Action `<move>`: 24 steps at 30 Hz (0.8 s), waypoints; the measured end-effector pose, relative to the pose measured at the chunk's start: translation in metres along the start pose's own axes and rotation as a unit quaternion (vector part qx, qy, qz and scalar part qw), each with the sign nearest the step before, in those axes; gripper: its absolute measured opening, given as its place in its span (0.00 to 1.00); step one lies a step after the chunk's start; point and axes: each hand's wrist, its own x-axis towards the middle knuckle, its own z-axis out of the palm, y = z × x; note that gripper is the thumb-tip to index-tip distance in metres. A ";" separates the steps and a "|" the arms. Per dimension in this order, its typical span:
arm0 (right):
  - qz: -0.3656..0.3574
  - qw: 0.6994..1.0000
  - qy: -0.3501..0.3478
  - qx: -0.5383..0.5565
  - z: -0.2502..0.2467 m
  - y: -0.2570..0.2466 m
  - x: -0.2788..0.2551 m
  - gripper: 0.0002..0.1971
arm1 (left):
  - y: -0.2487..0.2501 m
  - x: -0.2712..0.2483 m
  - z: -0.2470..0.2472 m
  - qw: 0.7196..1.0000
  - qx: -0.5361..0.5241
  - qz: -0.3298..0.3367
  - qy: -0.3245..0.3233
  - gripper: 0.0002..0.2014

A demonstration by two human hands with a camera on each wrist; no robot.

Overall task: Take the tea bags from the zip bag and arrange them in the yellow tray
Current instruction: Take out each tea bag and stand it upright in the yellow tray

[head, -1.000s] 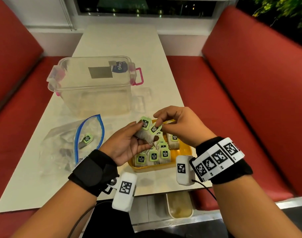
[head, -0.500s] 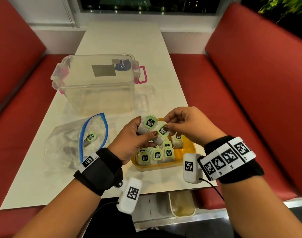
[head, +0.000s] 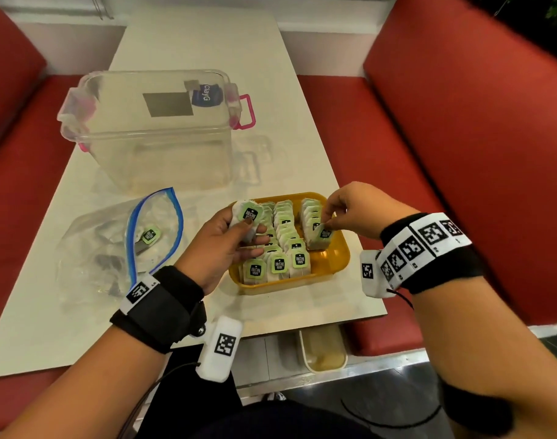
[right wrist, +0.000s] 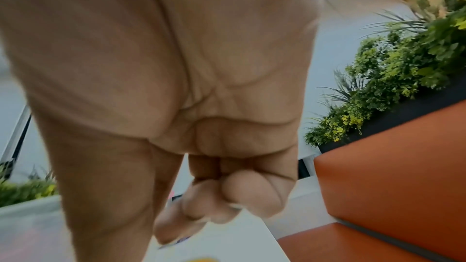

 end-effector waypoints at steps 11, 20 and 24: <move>0.034 0.995 0.000 -0.093 0.020 -0.006 0.024 0.05 | 0.002 -0.004 -0.005 1.000 -0.002 -0.010 -0.010 0.06; 0.040 0.997 0.037 -0.061 0.009 -0.008 0.020 0.05 | 0.003 -0.002 -0.006 0.999 0.024 -0.017 -0.026 0.11; -0.033 0.998 0.056 0.024 -0.001 -0.028 0.004 0.05 | 0.002 -0.004 0.001 0.997 0.057 0.025 -0.054 0.10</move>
